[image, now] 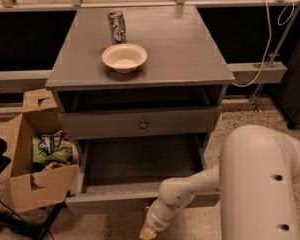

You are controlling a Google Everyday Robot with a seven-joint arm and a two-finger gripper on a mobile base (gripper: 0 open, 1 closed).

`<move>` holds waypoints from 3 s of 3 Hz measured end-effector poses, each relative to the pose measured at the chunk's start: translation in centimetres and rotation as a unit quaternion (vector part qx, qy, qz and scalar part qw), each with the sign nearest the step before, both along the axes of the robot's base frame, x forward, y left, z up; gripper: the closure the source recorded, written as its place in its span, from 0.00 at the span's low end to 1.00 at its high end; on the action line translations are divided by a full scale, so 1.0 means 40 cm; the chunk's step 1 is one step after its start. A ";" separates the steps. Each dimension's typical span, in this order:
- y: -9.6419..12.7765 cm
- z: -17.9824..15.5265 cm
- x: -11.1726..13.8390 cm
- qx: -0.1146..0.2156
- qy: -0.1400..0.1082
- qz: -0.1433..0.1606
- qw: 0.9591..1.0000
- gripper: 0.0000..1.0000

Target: Close middle drawer

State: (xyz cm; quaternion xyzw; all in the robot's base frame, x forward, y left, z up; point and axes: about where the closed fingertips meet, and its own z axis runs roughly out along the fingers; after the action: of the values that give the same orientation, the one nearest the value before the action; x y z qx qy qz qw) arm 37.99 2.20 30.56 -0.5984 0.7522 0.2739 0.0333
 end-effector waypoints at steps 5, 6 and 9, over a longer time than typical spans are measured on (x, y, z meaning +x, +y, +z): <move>0.020 0.035 0.362 -0.011 -0.036 -0.037 0.999 1.00; 0.021 0.037 0.382 -0.012 -0.038 -0.039 0.998 1.00; 0.077 0.031 0.528 -0.021 -0.047 -0.060 0.997 1.00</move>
Offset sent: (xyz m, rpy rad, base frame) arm 0.1613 0.0205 0.0024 0.0128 -0.0985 -0.0817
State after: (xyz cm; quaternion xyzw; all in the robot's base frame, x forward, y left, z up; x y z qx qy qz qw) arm 59.09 5.28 31.80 -0.5647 0.7900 0.2271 0.0731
